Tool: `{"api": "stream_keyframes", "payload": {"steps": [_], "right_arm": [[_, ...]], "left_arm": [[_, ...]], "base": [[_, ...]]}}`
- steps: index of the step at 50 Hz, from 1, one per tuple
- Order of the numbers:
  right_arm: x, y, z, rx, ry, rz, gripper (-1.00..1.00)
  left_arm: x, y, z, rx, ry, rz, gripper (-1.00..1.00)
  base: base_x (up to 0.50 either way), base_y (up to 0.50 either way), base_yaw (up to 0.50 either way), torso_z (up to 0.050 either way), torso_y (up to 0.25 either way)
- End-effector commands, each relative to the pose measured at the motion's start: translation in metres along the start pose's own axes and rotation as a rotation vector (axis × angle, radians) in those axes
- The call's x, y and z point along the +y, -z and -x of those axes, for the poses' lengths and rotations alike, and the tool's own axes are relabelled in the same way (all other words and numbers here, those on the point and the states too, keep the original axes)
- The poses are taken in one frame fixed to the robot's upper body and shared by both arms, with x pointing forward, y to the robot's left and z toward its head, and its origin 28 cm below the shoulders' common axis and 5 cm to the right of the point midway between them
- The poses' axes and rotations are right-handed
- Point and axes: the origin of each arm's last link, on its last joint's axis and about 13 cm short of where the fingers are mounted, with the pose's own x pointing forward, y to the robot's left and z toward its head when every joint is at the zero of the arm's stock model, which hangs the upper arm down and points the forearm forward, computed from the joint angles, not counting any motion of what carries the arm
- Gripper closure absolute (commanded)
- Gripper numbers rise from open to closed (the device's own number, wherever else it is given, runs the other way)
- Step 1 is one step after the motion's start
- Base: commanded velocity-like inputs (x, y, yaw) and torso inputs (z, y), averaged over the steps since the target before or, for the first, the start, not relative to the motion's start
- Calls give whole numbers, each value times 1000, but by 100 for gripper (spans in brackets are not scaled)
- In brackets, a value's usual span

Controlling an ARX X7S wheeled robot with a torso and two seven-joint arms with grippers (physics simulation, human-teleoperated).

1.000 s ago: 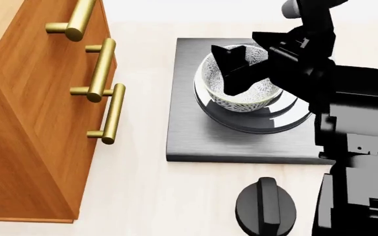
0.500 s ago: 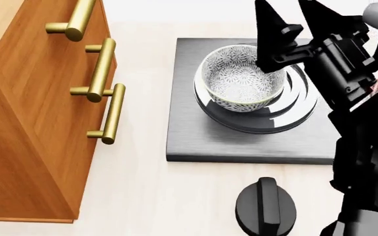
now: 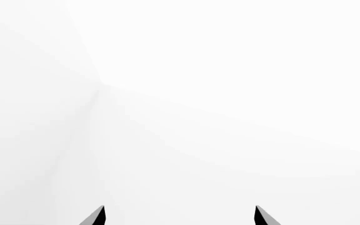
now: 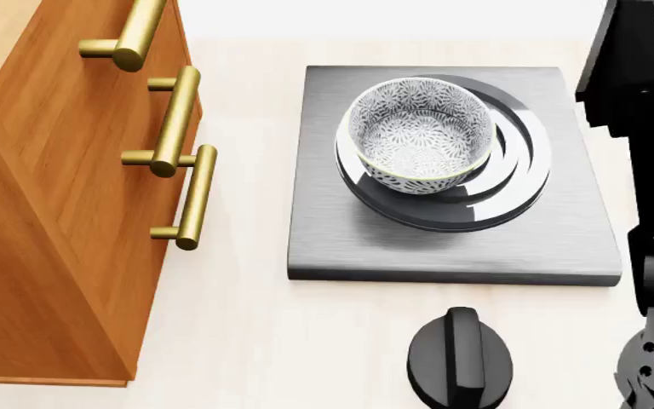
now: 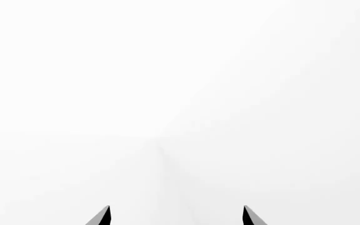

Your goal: Put the bowl on the stove.

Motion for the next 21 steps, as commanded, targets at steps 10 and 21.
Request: {"api": "stream_keyframes", "payload": {"steps": [10, 21], "right_arm": [[24, 0, -32, -450, -399, -319, -100], [30, 0, -46, -427, -510, -380, -100]], "left_arm": [[2, 1, -1, -20, 2, -20, -100], [1, 1, -1, -18, 5, -20, -100]], "base": [[0, 0, 0, 0, 0], [0, 0, 0, 0, 0]]}}
